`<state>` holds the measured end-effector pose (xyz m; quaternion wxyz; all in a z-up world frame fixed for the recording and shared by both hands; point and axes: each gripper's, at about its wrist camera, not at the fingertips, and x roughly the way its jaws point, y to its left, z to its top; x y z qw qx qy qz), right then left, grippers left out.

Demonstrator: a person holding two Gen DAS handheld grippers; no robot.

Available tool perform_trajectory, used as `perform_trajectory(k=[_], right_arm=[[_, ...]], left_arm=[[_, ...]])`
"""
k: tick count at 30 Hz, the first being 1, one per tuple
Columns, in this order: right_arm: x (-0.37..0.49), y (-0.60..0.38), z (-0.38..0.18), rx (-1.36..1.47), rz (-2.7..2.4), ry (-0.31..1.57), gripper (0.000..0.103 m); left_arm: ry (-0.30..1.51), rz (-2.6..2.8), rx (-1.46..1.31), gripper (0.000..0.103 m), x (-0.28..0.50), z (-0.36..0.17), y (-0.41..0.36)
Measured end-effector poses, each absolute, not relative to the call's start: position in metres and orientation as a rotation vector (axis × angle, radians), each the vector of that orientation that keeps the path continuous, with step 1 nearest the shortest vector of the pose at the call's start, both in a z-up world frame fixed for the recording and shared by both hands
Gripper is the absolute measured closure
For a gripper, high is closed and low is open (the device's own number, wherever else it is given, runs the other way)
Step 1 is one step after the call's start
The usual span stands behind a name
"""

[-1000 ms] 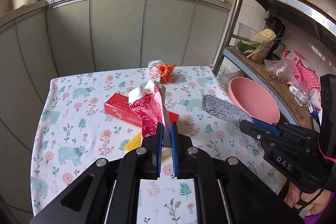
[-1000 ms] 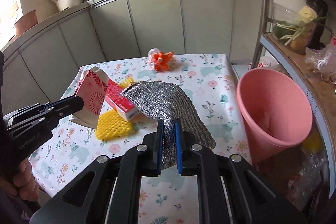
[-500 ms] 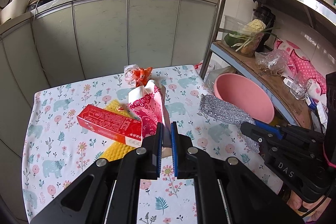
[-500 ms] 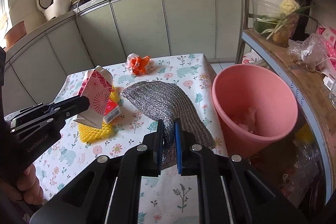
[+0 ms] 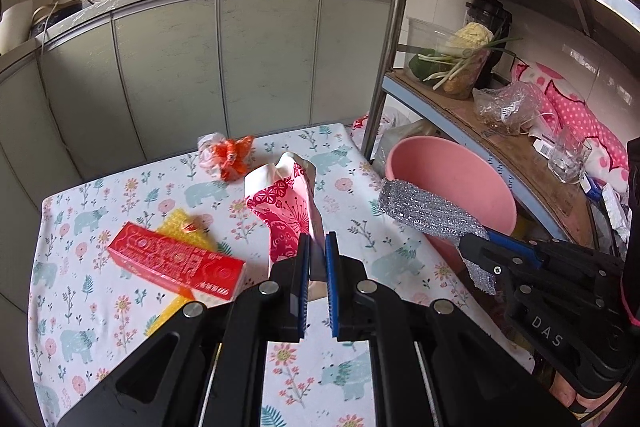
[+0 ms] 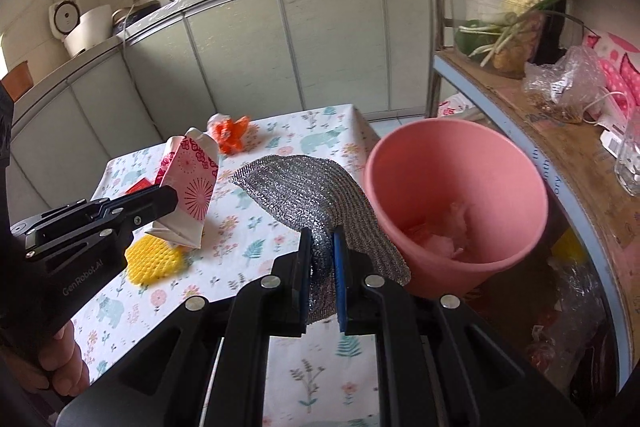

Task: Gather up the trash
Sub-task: 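Carry the pink paper bag and steel wool pad over the pink bucket with both tools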

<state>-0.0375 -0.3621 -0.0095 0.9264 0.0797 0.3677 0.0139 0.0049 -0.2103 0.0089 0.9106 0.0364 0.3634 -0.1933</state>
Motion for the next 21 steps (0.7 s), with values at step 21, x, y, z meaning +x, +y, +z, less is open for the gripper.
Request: perform_trajectory(k=[21], right_arm=[[-0.021, -0.461, -0.025, 0.251, -0.22, 0.747, 0.092]], left_arm=[[0.715, -0.658, 0.003, 0.096, 0.05, 0.002, -0.301]])
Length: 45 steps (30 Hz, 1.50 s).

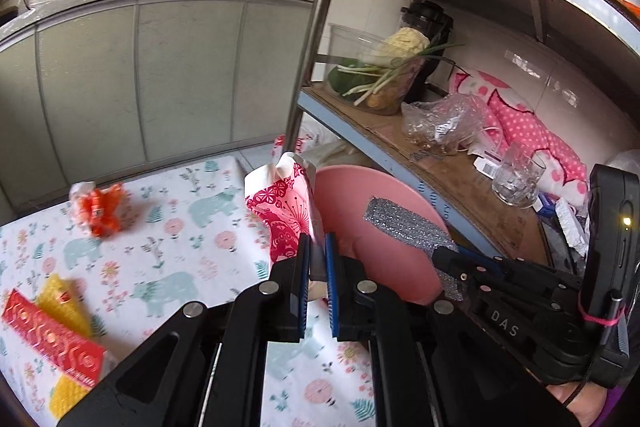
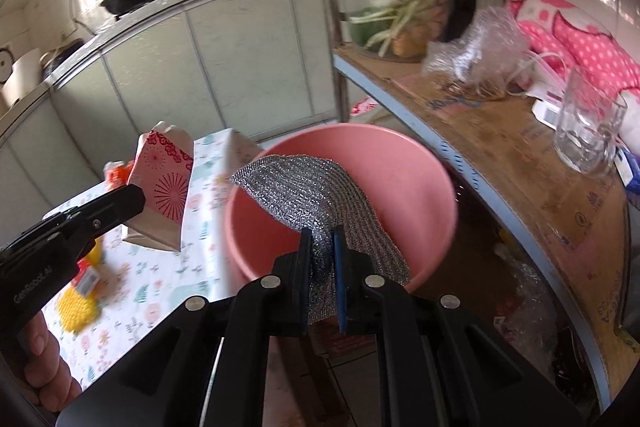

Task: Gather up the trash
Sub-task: 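Carry the pink paper bag and steel wool pad over the pink bucket with both tools, then open both grippers to drop the paper bag and steel wool pad into the bucket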

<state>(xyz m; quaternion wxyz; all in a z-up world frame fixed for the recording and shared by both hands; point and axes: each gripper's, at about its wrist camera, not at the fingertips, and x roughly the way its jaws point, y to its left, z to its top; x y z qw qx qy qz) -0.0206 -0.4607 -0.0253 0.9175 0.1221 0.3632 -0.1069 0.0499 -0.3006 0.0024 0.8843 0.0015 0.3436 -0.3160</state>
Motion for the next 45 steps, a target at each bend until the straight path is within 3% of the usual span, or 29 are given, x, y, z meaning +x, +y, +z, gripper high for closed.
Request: perform_trajectory(k=[30, 36, 40, 42, 45], right_arm=[[0.03, -0.492, -0.079, 0.262, -0.308, 0.868, 0.092], [0.03, -0.495, -0.081, 0.265, -0.315, 0.883, 0.085], [0.029, -0.495, -0.08, 0.253, -0.319, 0.884, 0.084], [0.028, -0.494, -0.079, 0.255, -0.316, 0.883, 0.082], [0.026, -0.493, -0.077, 0.259, -0.312, 0.881, 0.076]], left_arm=[[0.91, -0.764, -0.003, 0.096, 0.104, -0.073, -0.379], [0.916, -0.76, 0.003, 0.095, 0.105, -0.075, -0.38], [0.922, -0.748, -0.003, 0.086, 0.106, -0.073, -0.378], [0.921, -0.743, -0.004, 0.073, 0.106, -0.072, -0.376], [0.918, -0.733, -0.005, 0.061, 0.104, -0.069, -0.373]])
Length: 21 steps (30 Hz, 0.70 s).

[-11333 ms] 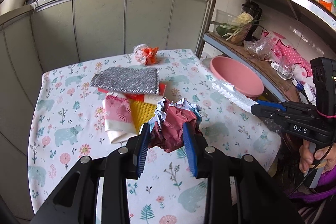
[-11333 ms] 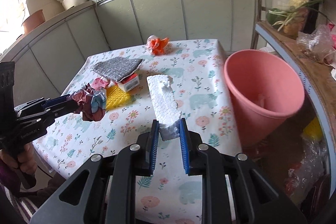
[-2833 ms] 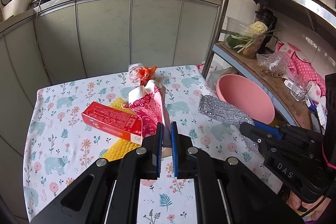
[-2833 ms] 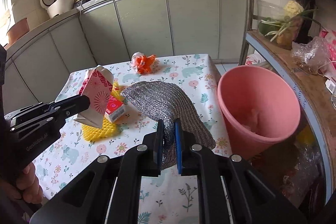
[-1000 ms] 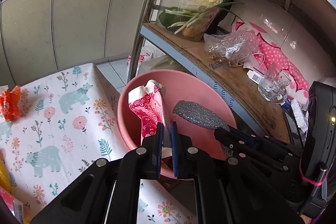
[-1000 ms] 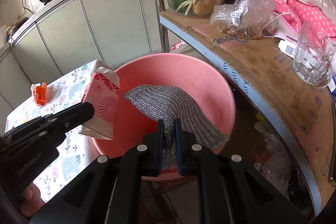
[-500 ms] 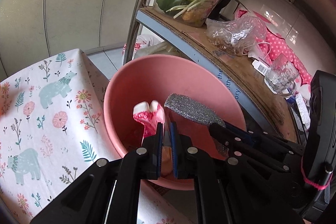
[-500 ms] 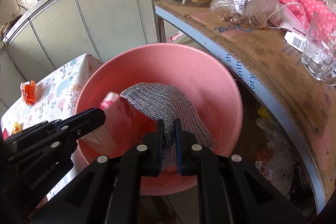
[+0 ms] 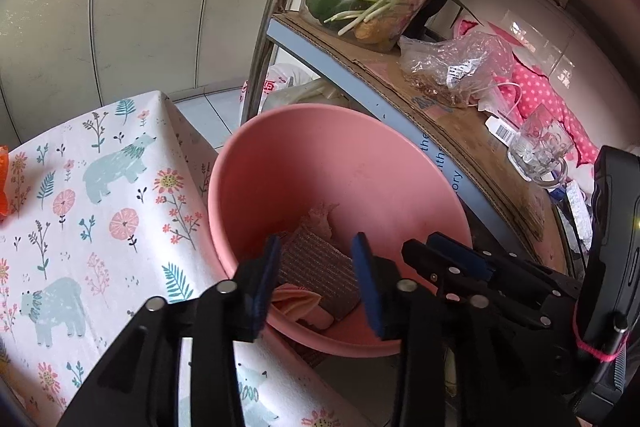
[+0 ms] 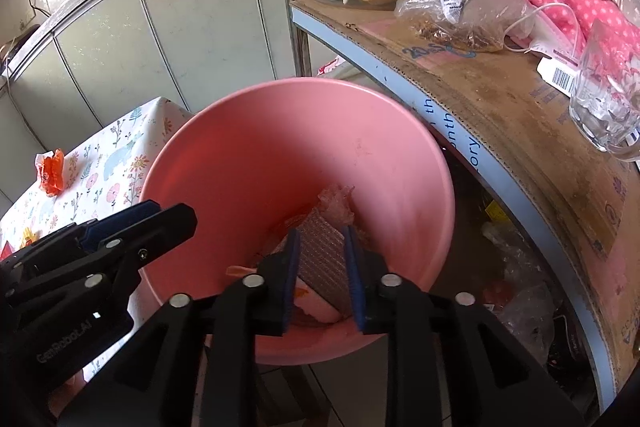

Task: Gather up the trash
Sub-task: 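Open both grippers to drop the paper bag and steel wool pad into the bucket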

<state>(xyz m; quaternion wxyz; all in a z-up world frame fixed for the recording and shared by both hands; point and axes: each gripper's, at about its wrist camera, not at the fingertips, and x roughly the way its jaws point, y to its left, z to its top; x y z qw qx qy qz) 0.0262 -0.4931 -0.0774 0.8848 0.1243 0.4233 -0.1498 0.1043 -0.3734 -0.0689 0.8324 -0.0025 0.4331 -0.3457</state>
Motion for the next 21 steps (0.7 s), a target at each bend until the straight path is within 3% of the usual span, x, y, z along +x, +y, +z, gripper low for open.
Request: perform_trajectory(k=[4, 10, 21], right_arm=[[0.02, -0.488, -0.074, 0.258, -0.297, 0.878, 0.073], [0.01, -0.478, -0.07, 0.253, -0.281, 0.875, 0.068], [-0.012, -0.455, -0.056, 0.232, -0.228, 0.852, 0.067]], left_arm=[[0.919, -0.719, -0.014, 0.058, 0.1, -0.062, -0.368], [0.892, -0.703, -0.002, 0.044, 0.087, -0.049, -0.361], [0.827, -0.664, 0.05, 0.044, 0.054, -0.024, -0.34]])
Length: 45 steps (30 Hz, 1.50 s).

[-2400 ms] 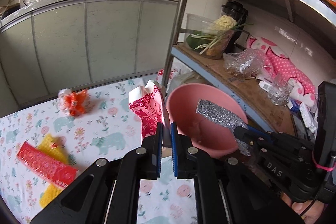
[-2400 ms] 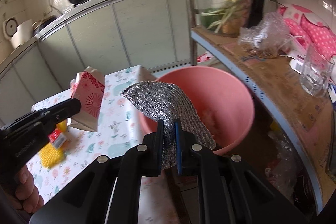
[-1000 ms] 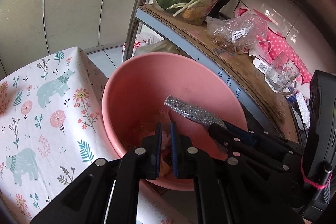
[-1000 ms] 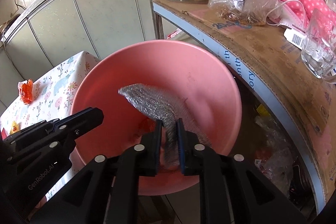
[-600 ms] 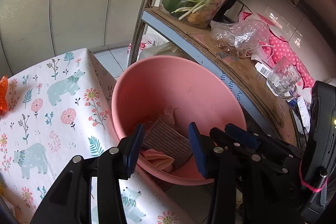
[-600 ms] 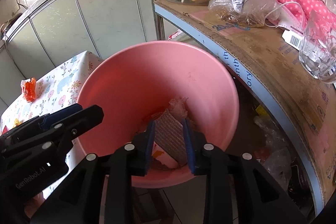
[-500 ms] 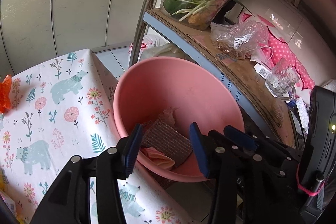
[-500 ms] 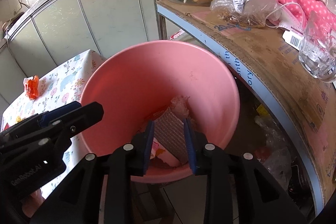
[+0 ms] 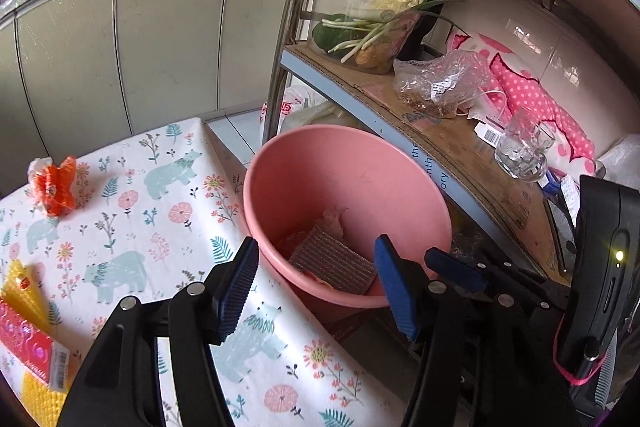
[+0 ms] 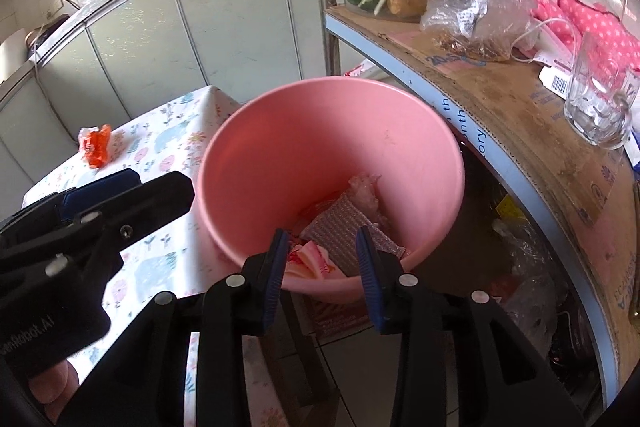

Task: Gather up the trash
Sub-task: 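Open both grippers to drop the paper bag and steel wool pad into the bucket, then move both open tools back over the table toward the red box and yellow net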

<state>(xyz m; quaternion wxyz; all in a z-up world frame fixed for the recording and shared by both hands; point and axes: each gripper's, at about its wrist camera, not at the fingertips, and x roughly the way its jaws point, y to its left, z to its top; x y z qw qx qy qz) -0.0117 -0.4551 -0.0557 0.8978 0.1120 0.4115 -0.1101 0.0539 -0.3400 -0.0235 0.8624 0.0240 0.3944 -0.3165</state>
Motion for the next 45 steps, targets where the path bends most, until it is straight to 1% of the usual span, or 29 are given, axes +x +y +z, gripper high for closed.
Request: perform_trajectory(k=[13, 21, 36, 45], right_arm=[[-0.037, -0.426, -0.038, 0.202, -0.17, 0.825, 0.066], [-0.049, -0.405, -0.029, 0.185, -0.128, 0.813, 0.066], [-0.05, -0.352, -0.035, 0.13, -0.008, 0.85, 0.067], [-0.044, -0.318, -0.044, 0.103, 0.076, 0.876, 0.067]], left_arm=[[0.759, -0.637, 0.086, 0.044, 0.008, 0.004, -0.307], [0.737, -0.615, 0.104, 0.044, -0.015, 0.011, -0.285], [0.768, -0.488, 0.064, 0.044, -0.038, -0.004, -0.195], [0.825, -0.374, 0.016, 0.044, -0.034, -0.022, -0.137]])
